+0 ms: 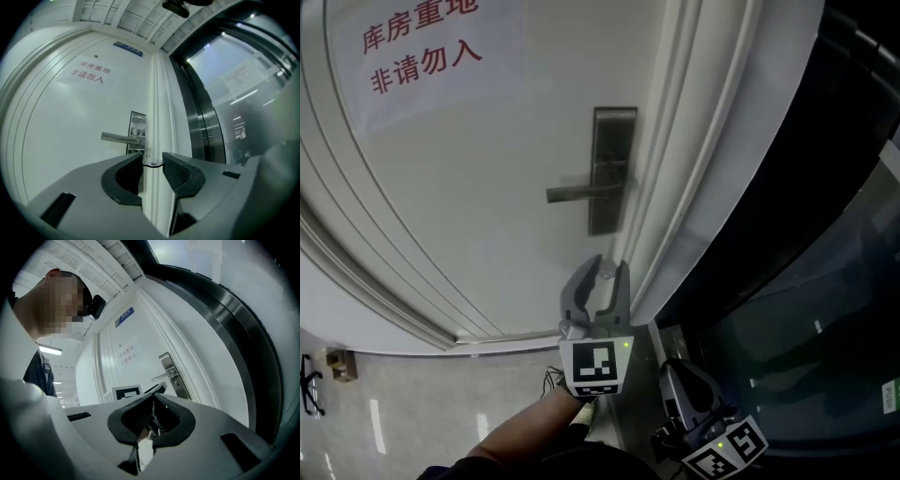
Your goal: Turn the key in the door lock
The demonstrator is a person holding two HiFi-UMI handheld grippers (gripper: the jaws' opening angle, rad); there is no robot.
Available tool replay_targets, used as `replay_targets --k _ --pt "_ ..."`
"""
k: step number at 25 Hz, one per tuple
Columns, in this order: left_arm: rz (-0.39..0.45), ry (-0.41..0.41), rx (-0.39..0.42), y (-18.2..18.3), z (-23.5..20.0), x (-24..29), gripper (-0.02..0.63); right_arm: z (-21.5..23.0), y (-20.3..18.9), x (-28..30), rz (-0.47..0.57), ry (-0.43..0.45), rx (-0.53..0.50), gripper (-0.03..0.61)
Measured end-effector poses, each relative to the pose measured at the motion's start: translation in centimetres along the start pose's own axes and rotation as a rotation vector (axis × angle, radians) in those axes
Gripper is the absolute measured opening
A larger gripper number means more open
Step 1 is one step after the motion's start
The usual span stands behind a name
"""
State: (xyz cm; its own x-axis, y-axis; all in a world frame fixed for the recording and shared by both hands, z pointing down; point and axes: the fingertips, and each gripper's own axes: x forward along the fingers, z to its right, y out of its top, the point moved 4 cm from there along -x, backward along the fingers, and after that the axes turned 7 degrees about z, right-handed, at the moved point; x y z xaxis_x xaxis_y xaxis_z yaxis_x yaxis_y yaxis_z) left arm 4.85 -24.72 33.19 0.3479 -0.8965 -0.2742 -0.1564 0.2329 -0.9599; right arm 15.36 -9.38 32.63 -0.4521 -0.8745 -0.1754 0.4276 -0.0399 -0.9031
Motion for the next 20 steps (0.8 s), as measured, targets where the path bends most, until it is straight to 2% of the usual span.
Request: replay_targets --k 10,16,20 --pt "-0.028 0.080 0.022 -4.1 -2.5 6.6 0.124 3.0 -1.8 5.2 -0.064 0.029 0.016 0.017" --pt "-0.021 0.132 0.041 -5.6 -3.4 8.9 0.124 3.8 -1.9 6.9 -0.066 0.039 0.023 0.017" --pt "-0.022 0.153 0.021 -6.4 -3.5 9.5 0.124 4.0 -2.1 7.1 -0.075 0.035 0.023 0.017"
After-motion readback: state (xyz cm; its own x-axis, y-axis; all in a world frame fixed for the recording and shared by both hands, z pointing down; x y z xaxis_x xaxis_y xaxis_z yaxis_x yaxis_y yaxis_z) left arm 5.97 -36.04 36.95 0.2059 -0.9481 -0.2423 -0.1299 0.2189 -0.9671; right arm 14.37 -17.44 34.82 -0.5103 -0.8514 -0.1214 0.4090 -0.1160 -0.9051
